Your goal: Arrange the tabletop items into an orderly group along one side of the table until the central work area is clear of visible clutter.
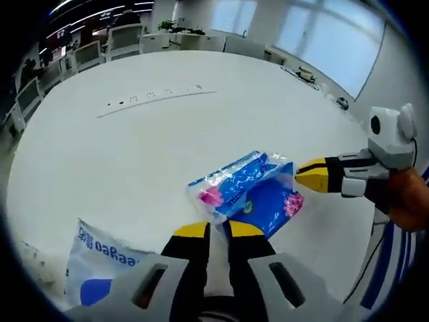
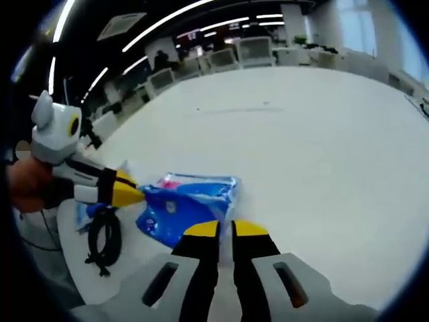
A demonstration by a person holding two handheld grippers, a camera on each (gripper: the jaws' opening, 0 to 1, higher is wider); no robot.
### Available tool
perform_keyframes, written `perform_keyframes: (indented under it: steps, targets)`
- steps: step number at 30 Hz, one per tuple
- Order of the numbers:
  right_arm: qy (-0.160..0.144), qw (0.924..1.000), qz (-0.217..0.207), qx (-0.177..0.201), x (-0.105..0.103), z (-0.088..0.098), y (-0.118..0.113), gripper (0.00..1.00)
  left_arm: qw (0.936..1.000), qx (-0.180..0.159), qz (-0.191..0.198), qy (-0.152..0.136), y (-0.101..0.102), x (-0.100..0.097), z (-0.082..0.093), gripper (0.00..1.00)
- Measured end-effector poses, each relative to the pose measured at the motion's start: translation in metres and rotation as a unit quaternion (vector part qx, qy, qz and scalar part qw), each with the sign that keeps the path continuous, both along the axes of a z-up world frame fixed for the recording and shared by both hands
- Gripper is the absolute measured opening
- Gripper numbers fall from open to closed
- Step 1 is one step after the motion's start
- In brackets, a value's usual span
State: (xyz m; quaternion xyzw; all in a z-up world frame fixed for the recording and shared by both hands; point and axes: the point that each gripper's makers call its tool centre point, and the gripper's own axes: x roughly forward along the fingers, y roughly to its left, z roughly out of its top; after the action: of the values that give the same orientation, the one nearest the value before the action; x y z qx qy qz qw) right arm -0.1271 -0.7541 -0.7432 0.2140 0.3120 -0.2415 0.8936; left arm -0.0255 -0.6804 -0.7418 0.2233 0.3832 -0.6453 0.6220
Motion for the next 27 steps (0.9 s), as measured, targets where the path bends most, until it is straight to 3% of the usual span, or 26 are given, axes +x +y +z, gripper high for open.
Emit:
perform_keyframes:
  steps: [18, 27]
  targets:
    - [0.0, 0.9999, 0.009, -0.014, 0.017, 0.015, 0.005, 0.06, 0.9998, -0.015, -0.012, -0.003, 0.011, 0.006, 0.02, 0.18]
    - [-0.005, 0.9994, 0.028, -0.021, 0.034, 0.026, 0.012, 0.06, 0.9991, -0.042, 0.007, 0.004, 0.023, 0.016, 0.043, 0.18]
